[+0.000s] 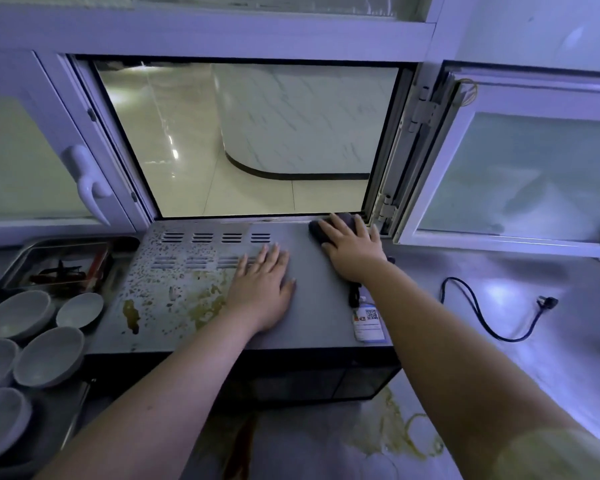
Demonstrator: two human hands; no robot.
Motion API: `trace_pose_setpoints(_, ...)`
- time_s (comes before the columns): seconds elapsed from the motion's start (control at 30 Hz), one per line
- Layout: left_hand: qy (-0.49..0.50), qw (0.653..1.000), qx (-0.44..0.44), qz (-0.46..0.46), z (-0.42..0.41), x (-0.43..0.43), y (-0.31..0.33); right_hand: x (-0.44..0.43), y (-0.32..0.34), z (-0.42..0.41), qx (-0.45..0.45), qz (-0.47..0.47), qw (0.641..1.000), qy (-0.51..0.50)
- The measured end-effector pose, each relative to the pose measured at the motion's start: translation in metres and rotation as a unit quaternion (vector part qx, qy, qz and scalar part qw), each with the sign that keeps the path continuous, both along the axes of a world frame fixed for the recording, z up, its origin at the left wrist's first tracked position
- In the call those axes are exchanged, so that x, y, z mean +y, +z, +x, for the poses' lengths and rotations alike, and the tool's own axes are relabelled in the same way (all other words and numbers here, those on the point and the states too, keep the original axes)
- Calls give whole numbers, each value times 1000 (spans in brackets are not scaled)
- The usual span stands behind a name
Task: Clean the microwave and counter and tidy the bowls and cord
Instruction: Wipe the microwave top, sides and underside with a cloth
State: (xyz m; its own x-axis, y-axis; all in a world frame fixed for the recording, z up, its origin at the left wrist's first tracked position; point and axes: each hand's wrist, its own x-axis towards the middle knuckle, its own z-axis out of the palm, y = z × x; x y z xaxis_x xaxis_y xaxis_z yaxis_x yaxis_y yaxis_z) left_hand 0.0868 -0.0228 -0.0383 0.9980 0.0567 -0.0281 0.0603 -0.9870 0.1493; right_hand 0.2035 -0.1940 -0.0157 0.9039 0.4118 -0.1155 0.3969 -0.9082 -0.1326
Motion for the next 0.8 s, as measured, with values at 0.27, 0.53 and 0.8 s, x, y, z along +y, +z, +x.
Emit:
trace_pose_setpoints(0.27, 4, 1000, 6, -6, 0, -1, 0, -3, -1, -3, -5, 5, 1000, 6)
trace_pose_setpoints(0.53, 1, 1000, 8, -3, -2, -2, 3, -53, -1, -112, 3, 25, 999, 48)
trace_pose_setpoints(0.8, -5, 999, 7, -38, -2, 0, 12, -61, -1, -155, -4, -16, 991, 134)
